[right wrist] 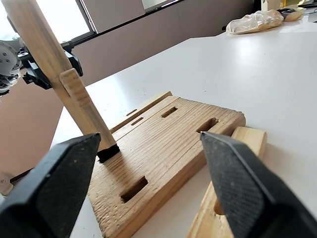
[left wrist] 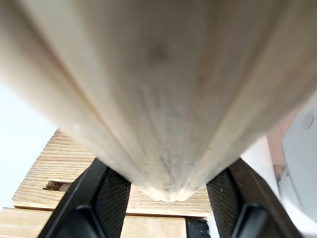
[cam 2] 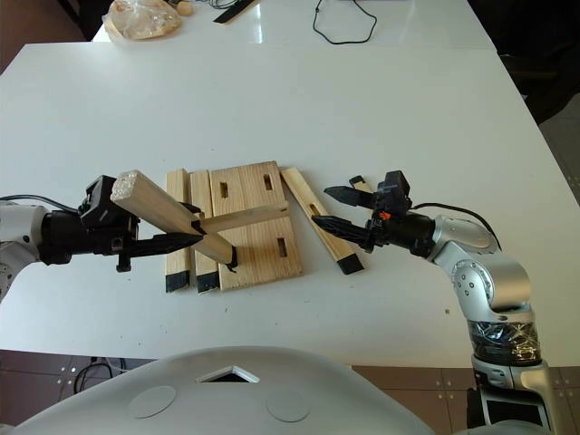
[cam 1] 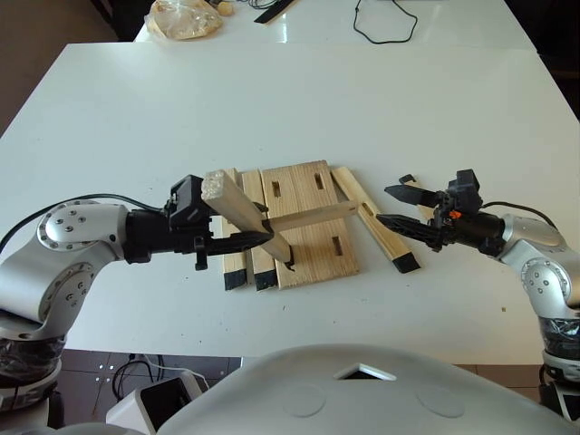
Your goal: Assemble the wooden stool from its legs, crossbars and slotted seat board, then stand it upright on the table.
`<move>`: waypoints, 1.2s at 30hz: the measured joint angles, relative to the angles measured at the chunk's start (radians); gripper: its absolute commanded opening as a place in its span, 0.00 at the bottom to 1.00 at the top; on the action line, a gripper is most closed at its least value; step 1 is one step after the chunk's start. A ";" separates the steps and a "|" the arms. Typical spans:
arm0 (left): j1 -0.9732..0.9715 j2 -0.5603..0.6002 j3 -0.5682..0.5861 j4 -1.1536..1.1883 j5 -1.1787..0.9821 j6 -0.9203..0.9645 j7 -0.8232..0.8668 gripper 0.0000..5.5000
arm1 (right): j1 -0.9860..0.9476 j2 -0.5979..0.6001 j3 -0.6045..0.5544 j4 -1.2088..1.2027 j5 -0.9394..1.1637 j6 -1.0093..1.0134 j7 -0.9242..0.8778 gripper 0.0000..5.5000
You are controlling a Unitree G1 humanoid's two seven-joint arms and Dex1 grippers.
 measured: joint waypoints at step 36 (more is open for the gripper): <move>-0.024 0.009 -0.388 0.150 0.343 -0.157 0.048 0.59 | -0.022 0.050 0.009 0.022 -0.027 -0.016 -0.040 0.67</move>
